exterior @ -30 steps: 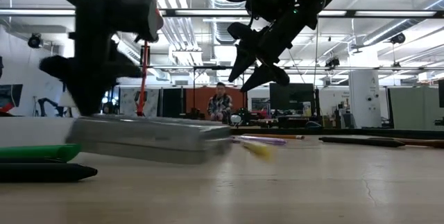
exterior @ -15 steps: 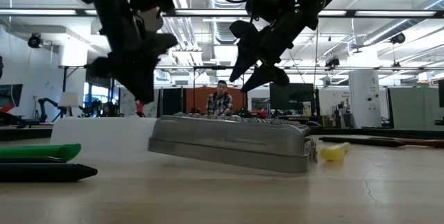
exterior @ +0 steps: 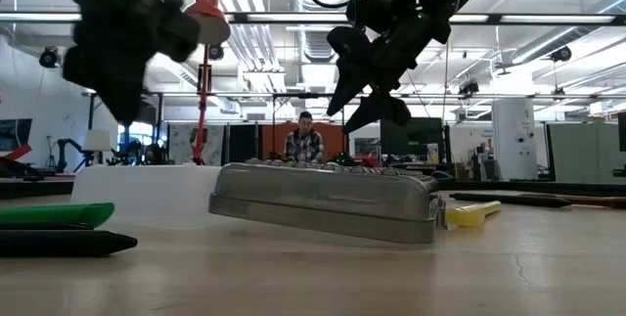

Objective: Pick & place school supplies into a supply box
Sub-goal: Prepare the supply box

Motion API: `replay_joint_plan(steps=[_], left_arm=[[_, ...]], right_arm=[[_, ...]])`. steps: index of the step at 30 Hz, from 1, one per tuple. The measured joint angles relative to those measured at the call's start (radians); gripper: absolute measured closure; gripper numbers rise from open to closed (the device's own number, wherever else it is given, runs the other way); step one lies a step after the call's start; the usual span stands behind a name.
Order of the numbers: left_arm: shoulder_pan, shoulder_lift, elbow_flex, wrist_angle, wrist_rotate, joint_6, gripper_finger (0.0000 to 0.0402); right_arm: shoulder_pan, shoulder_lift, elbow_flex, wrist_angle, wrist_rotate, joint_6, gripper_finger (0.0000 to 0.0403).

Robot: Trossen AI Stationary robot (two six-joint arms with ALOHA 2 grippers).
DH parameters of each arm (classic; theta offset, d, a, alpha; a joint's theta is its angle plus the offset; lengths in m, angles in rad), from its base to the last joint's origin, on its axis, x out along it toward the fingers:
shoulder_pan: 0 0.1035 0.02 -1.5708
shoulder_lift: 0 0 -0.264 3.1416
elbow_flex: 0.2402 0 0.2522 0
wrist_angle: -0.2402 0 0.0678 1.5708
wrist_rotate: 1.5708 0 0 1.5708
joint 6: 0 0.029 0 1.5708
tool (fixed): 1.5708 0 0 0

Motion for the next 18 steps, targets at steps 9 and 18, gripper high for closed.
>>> replay_joint_plan(steps=[9,18], left_arm=[[-0.213,0.037,0.003,0.219,-0.017,-0.242,0.0352],[-0.267,0.2,0.003,0.395,-0.033,-0.512,0.0352]], right_arm=[[0.024,0.025,0.0,0.018,-0.01,-0.05,0.0202],[0.024,0.213,0.046,0.045,-0.092,-0.085,0.0202]])
